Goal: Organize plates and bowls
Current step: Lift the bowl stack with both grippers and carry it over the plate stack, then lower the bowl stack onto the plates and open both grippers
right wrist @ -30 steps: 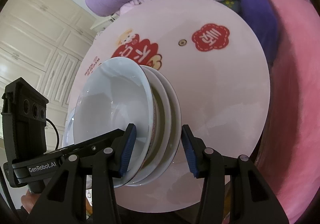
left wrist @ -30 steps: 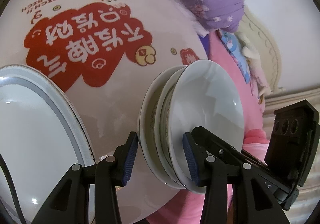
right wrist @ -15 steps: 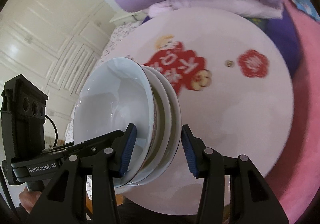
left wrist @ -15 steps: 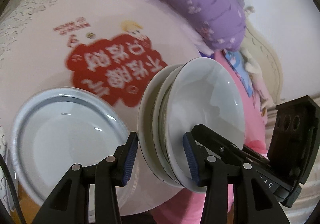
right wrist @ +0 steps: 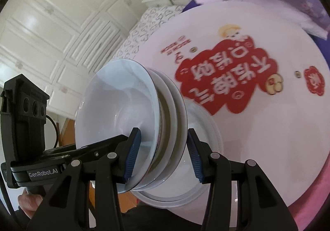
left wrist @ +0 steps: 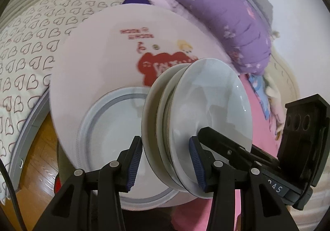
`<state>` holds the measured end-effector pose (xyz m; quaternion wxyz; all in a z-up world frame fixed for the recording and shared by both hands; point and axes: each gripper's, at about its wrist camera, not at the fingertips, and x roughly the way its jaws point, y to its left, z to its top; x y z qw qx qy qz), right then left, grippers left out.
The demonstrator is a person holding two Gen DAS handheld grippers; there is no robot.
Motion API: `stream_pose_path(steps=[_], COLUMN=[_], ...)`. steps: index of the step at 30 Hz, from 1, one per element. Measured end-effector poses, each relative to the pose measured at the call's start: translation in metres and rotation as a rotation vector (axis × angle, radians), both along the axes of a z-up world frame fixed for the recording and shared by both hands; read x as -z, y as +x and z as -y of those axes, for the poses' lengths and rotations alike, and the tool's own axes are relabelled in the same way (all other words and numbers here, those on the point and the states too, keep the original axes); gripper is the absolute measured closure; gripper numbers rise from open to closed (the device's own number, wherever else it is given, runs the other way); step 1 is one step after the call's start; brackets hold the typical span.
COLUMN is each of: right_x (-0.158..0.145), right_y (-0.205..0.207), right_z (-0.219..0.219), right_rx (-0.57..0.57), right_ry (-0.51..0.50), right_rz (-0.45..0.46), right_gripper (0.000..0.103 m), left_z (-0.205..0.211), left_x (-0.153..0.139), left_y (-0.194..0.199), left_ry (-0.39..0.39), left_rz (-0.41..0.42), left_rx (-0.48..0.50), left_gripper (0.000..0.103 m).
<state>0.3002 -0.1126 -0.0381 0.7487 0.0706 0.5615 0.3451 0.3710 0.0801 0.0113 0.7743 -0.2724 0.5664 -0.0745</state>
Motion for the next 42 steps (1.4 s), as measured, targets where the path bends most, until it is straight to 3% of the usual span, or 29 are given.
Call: stream_pose_path(steps=[13,25,38,42], right_x=[0.026,0.045,0.045,0.045], right_y=[-0.018,-0.013,-0.009,-0.009], right_z=[-0.025,-0.019,-0.019,-0.018], right_rx=[-0.058,-0.043,-0.047,-0.043], right_ry=[-0.046,-0.092,-0.087,-0.081], right_rz=[-0.042,-0.076,-0.075,-0.08], right_gripper=[0.057,0.057,0.057,0.057], left_z=[-0.022,-0.006,-0.005,-0.005], left_x=[0.009,0.039,0.045,0.044], left_y=[-0.034,-0.013,-0.011,-0.012], left_ry=[0.003,-0.01,-0.004,-0.004], left_rz=[-0.06,-0.125,-0.108,-0.107], left_rx=[-0.038,-0.023,-0.026,-0.016], left_gripper=[0.061,0.061,0.063,0.059])
